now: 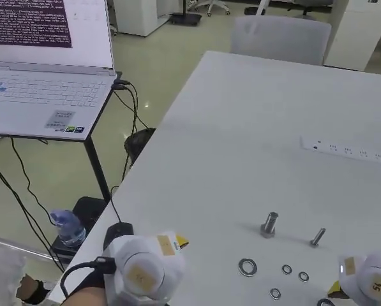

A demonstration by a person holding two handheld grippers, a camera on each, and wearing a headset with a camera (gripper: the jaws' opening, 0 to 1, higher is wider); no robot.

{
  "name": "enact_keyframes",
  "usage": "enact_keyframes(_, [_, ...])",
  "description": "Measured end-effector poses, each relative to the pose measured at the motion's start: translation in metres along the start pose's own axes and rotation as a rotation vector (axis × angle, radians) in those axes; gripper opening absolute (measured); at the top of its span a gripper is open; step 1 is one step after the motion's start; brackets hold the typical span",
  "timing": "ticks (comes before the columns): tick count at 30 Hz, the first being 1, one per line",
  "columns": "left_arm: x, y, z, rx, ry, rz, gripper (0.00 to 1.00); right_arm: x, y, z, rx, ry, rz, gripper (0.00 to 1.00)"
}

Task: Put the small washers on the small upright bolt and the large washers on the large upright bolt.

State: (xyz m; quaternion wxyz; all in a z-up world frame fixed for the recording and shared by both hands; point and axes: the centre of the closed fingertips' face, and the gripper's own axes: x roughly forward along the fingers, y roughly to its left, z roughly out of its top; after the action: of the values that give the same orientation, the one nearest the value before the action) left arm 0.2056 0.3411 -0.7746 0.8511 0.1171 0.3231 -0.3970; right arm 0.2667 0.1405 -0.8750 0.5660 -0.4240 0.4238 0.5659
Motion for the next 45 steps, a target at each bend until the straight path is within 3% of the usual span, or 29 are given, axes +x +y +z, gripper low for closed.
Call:
enact_keyframes(8, [0.001,-0.004,-0.002,-0.007,-0.004,-0.004,0.92,0.001,0.002,-0.001,-0.011,0.052,0.000,0.32])
enact_keyframes(17, [-0.002,-0.011,-0.007,-0.014,0.001,-0.005,0.90,0.000,0.003,-0.001,-0.011,0.047,-0.010,0.24])
enact_keyframes(24, [-0.003,-0.014,-0.005,-0.013,0.000,-0.002,0.87,0.000,0.002,-0.001,-0.051,0.106,0.009,0.21])
enact_keyframes(34, [0.002,-0.020,0.004,-0.012,-0.015,0.002,0.88,-0.001,0.001,-0.005,-0.049,0.106,0.023,0.20])
enact_keyframes(39, [0.002,-0.019,0.003,-0.018,-0.013,0.010,0.88,-0.002,0.004,-0.003,-0.035,0.093,0.032,0.20])
enact_keyframes(45, [0.002,-0.014,0.001,-0.023,-0.011,0.024,0.89,-0.015,0.005,0.004,-0.028,0.085,0.043,0.20])
